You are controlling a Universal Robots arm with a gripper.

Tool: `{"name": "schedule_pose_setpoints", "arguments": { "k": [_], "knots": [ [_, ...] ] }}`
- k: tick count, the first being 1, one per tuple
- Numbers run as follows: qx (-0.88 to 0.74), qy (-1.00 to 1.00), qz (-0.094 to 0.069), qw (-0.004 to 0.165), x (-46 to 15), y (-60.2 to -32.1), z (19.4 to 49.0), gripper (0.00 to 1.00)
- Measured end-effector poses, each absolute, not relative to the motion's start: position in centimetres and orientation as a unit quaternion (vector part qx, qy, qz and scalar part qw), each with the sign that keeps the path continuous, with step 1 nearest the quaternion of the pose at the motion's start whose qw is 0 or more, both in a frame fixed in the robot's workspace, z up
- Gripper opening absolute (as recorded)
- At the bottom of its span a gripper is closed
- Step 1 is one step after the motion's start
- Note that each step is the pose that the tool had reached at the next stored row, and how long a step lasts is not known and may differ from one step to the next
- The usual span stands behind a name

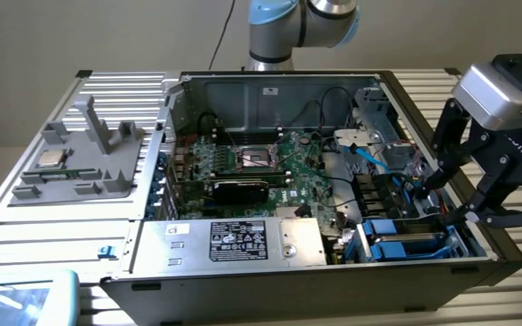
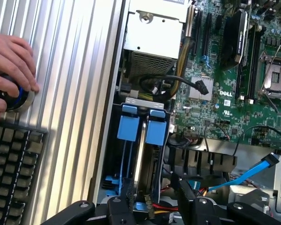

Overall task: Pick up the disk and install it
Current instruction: 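Insert the first disk wire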

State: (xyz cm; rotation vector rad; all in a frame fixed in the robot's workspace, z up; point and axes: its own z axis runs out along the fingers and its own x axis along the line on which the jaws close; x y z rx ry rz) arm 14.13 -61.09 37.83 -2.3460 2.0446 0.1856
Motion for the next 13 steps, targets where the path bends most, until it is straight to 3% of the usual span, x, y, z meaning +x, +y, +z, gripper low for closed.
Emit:
{"name": "schedule_pose_setpoints", "arguments": {
  "k": [13],
  "knots": [
    [-0.760,0.646,0.070,0.016,14.73,-61.82,37.00,0.50]
  ]
}}
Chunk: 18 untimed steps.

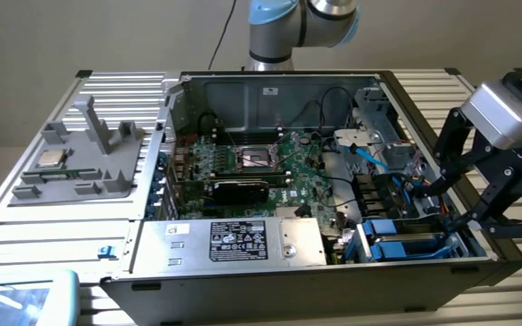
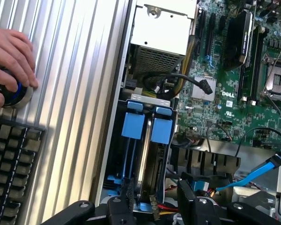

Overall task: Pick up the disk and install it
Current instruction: 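Insert the first disk wire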

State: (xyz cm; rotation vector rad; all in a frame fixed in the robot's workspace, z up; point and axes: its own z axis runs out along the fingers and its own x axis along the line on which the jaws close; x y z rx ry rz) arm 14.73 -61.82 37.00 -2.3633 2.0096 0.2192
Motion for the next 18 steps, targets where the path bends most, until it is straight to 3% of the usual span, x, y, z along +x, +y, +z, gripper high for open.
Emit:
{"name": "schedule_pose_setpoints", "arguments": {
  "k": [18],
  "knots": [
    [-0.770,0.631,0.083,0.029,15.13,-62.30,36.10,0.50]
  ]
}}
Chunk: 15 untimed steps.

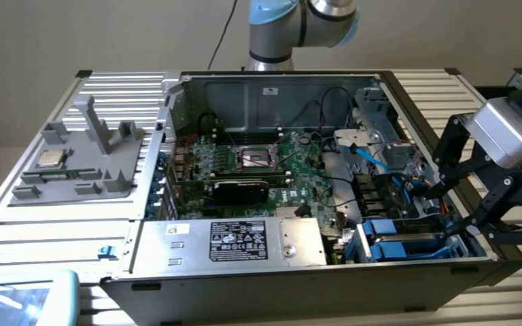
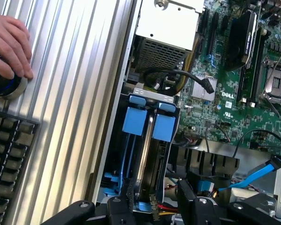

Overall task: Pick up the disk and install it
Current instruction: 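Insert the first disk wire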

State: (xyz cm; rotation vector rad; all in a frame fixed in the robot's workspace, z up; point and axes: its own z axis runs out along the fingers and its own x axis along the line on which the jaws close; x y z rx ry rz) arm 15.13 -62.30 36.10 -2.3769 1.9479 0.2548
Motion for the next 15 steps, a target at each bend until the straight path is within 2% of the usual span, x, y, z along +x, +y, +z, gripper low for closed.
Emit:
{"name": "schedule_pose_setpoints", "arguments": {
  "k": [9,15],
  "knots": [
    [-0.772,0.628,0.092,0.039,15.28,-63.14,35.59,0.50],
    [-0.775,0.621,0.103,0.053,15.32,-63.35,35.19,0.50]
  ]
}}
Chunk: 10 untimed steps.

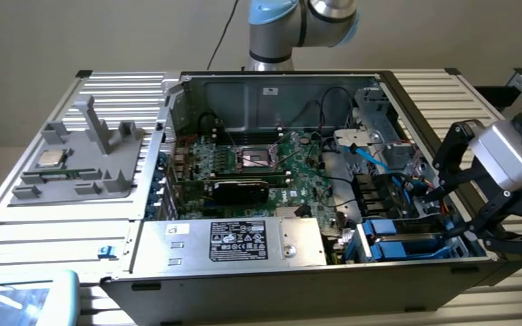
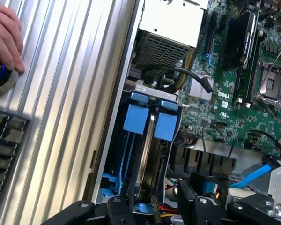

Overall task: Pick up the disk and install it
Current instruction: 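Insert the first disk wire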

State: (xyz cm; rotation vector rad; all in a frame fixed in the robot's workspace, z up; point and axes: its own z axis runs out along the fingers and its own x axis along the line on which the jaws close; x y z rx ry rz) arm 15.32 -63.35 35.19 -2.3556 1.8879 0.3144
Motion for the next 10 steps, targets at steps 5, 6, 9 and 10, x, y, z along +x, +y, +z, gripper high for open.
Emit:
{"name": "schedule_pose_setpoints", "arguments": {
  "k": [5,6,9,10],
  "knots": [
    [-0.778,0.616,0.108,0.058,15.49,-63.55,34.65,0.50],
    [-0.779,0.615,0.109,0.059,15.54,-63.57,34.57,0.50],
    [-0.780,0.612,0.112,0.063,15.67,-63.66,34.34,0.50],
    [-0.781,0.611,0.113,0.064,15.70,-63.70,34.28,0.50]
  ]
}}
